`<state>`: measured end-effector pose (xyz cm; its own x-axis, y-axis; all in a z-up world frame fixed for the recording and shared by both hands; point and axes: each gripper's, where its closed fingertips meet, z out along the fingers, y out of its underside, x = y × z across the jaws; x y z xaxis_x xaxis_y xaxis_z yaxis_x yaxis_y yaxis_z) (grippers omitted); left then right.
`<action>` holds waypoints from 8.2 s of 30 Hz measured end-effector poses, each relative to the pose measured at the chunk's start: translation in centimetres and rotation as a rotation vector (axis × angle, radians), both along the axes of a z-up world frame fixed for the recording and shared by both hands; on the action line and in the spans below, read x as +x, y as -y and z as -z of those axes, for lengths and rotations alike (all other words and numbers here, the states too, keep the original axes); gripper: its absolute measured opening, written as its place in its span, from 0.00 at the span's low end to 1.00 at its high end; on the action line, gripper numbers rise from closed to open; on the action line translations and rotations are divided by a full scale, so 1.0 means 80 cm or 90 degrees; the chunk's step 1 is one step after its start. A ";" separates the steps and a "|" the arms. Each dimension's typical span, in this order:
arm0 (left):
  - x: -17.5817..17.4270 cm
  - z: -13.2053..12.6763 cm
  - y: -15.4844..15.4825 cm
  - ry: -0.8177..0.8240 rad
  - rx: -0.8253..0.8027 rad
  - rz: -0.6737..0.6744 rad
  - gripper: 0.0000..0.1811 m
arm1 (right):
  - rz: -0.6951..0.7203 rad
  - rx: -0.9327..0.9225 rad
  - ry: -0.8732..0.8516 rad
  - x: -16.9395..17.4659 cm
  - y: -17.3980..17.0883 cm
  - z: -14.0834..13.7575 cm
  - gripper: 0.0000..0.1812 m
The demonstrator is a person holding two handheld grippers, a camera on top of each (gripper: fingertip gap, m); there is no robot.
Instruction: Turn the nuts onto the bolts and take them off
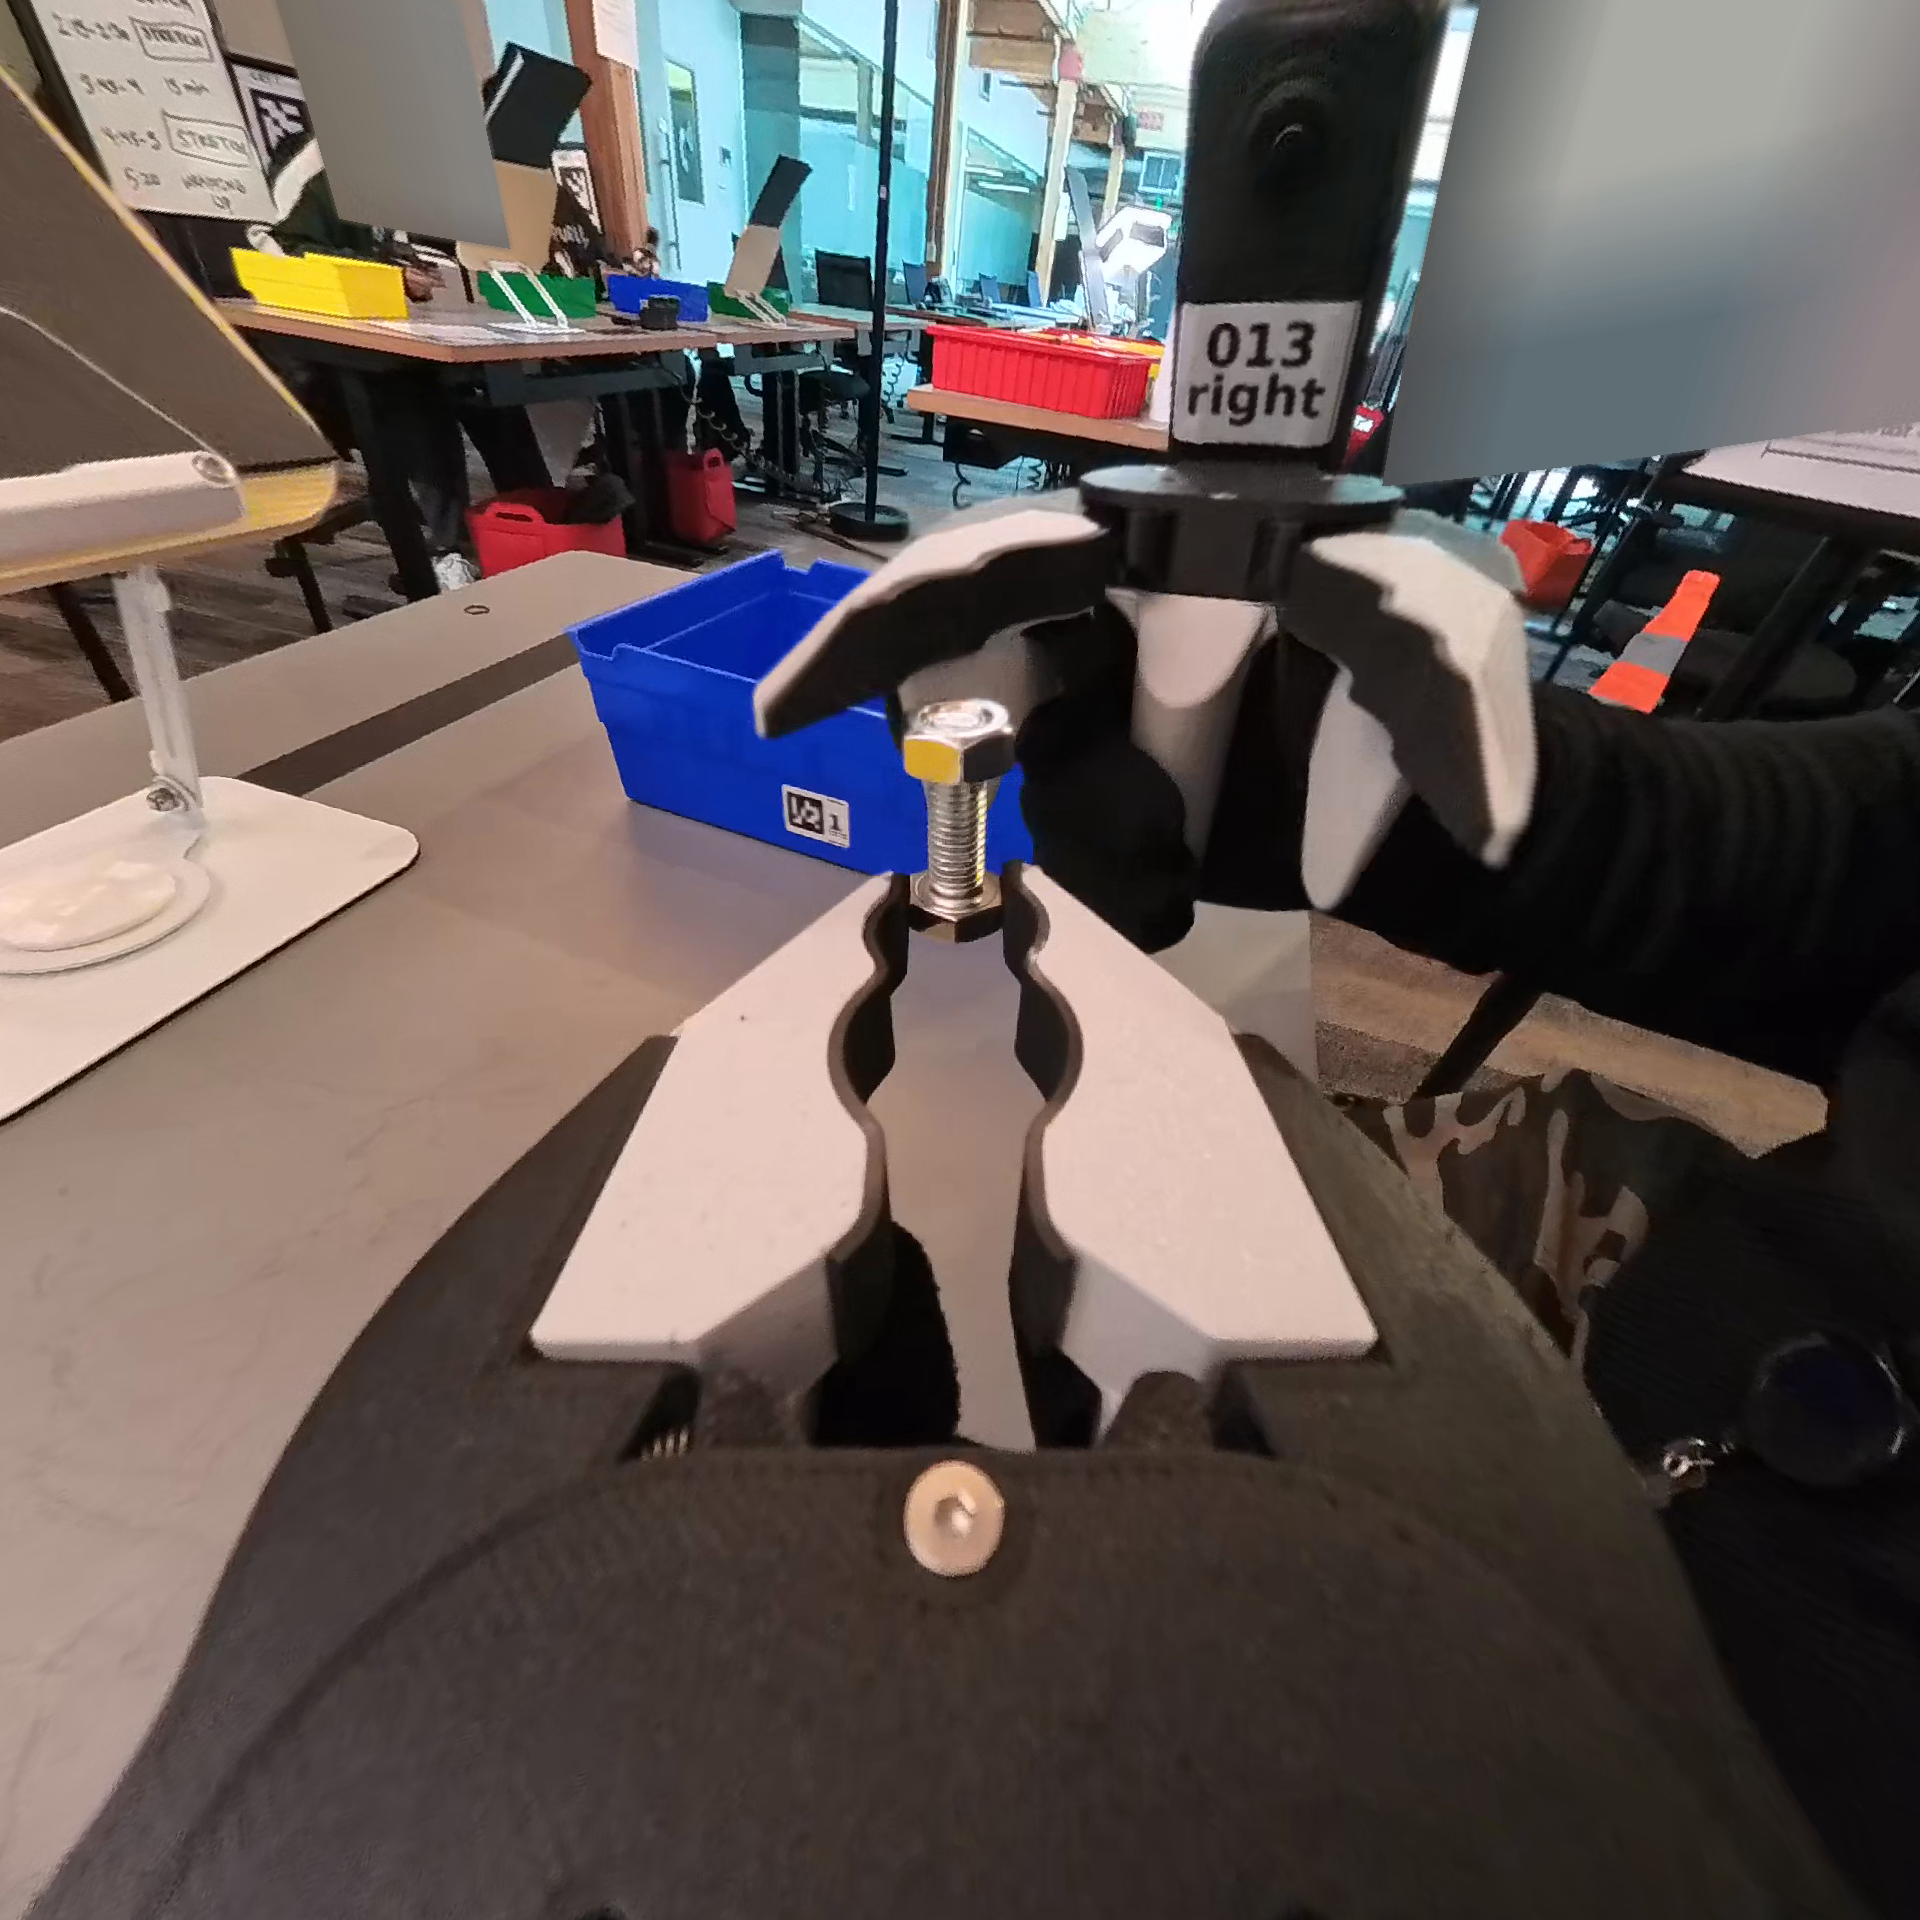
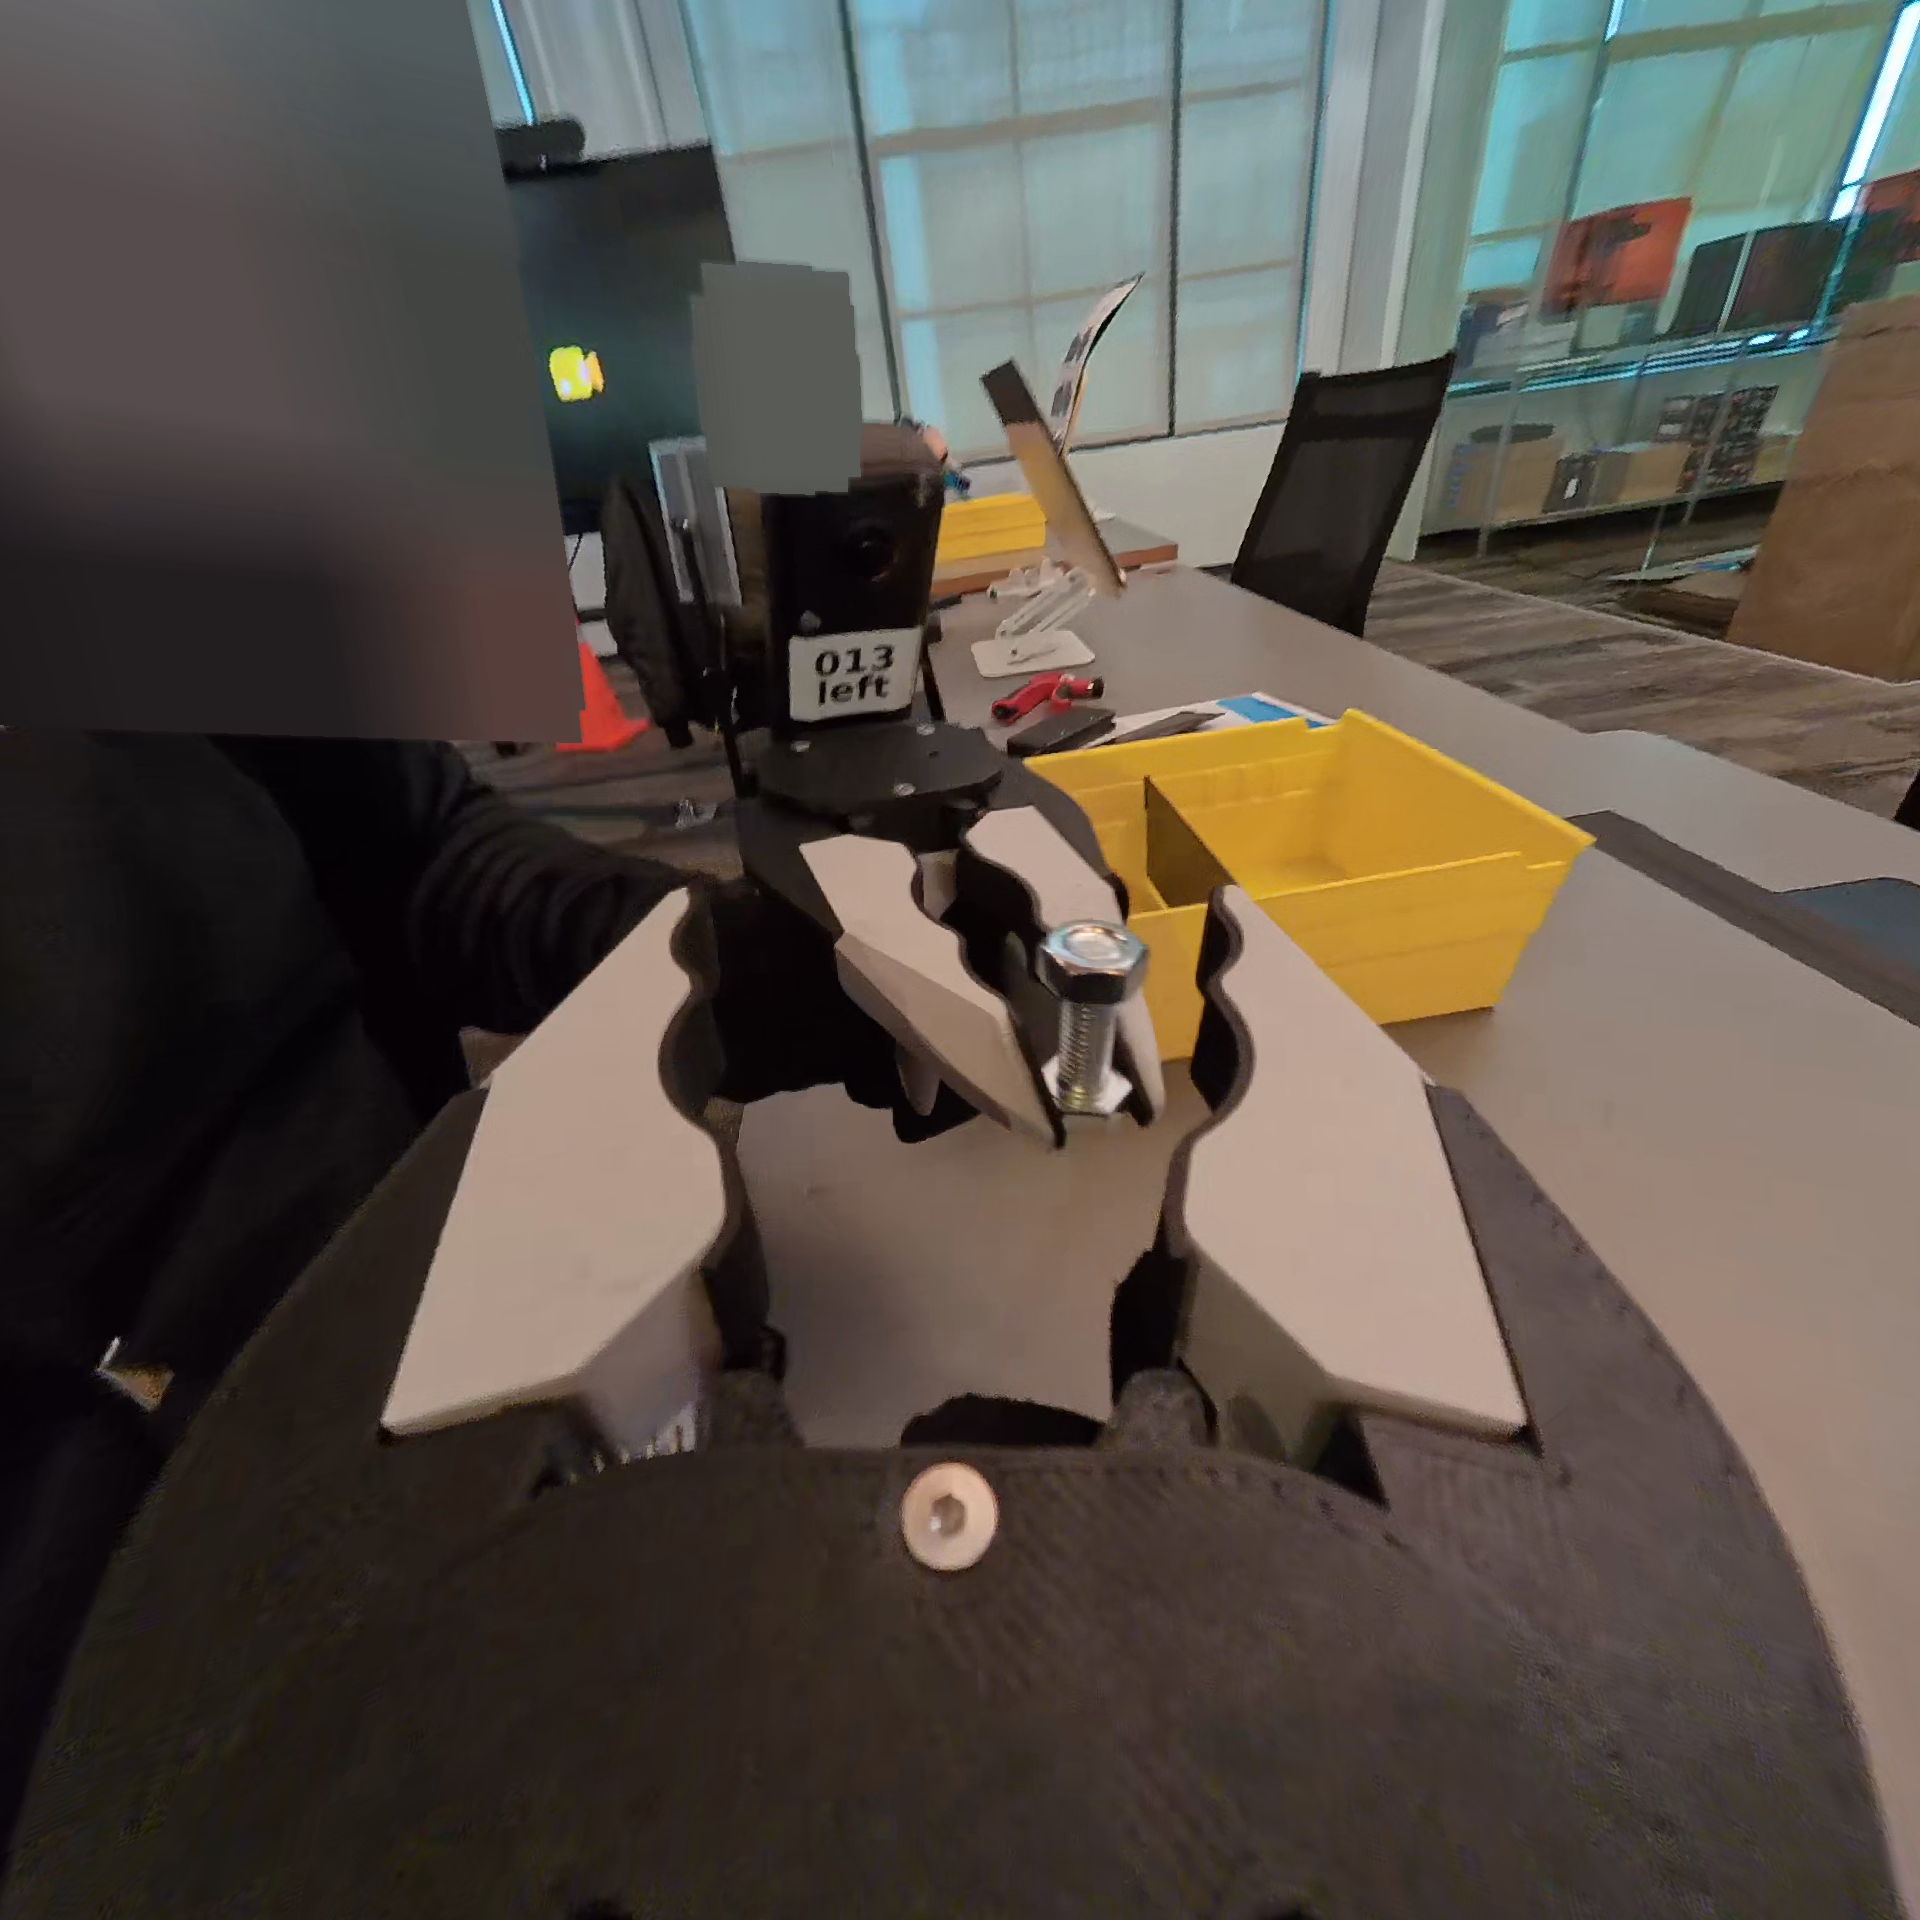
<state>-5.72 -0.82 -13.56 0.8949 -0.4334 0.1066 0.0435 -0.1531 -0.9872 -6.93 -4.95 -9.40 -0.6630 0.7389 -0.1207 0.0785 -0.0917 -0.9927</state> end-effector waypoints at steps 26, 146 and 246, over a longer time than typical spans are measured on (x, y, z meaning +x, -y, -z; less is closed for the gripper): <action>-0.017 0.002 -0.001 0.021 -0.015 -0.023 0.09 | -0.086 0.012 -0.052 0.034 0.010 -0.011 0.11; 0.013 -0.004 -0.014 -0.015 0.007 0.017 0.07 | 0.167 0.144 -0.009 0.043 -0.078 -0.037 0.04; -0.099 0.005 -0.025 -0.480 -0.126 -0.198 0.04 | 0.112 0.011 0.131 -0.055 -0.076 0.008 0.15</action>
<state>-13.62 1.19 -13.95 0.8325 -0.1909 -0.5201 -0.5485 -0.4164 -0.7251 -11.32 1.14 -10.04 -0.4874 0.8436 -0.2255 0.2628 -0.1046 -0.9592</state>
